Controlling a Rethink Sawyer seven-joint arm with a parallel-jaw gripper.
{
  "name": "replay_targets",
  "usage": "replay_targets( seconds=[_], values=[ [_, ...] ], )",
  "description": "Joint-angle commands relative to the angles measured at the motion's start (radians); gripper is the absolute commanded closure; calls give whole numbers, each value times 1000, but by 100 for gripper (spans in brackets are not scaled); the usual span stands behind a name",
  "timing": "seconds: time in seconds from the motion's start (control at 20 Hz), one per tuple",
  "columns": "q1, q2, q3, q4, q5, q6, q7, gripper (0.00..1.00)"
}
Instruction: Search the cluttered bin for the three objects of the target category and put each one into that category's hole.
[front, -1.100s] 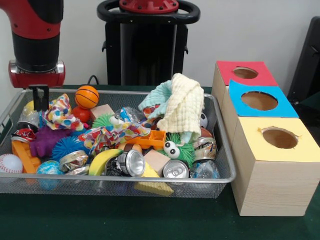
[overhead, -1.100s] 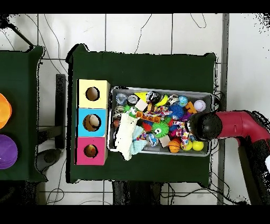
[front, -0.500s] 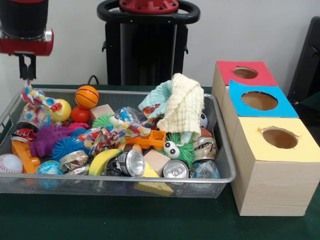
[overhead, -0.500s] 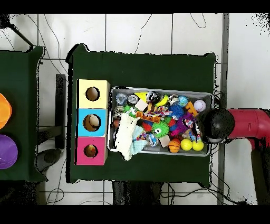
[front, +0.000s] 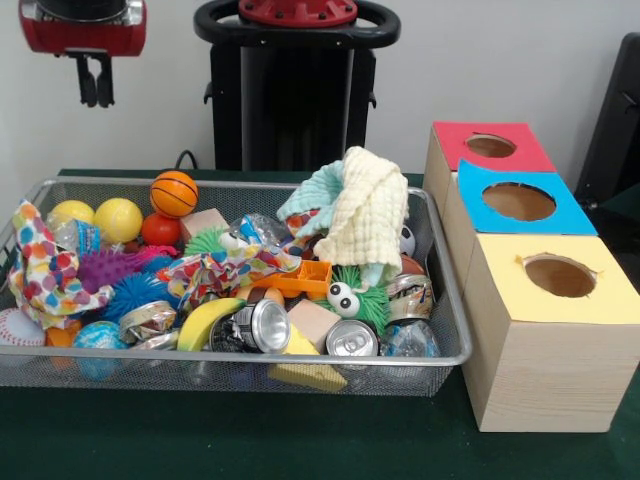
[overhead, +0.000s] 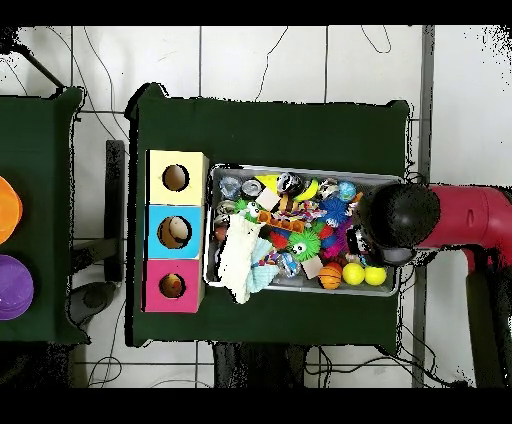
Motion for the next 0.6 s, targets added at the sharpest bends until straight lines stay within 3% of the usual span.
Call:
replay_targets(
  seconds=[0.05,0.2,0.3,0.6],
  values=[
    [52,56,47,-111,40,129,-180,100],
    [73,105,41,-174,39,133,-169,100],
    [74,134,34,-173,61,105,-139,100],
    [56,183,46,-121,84,-117,-102,100]
  ],
)
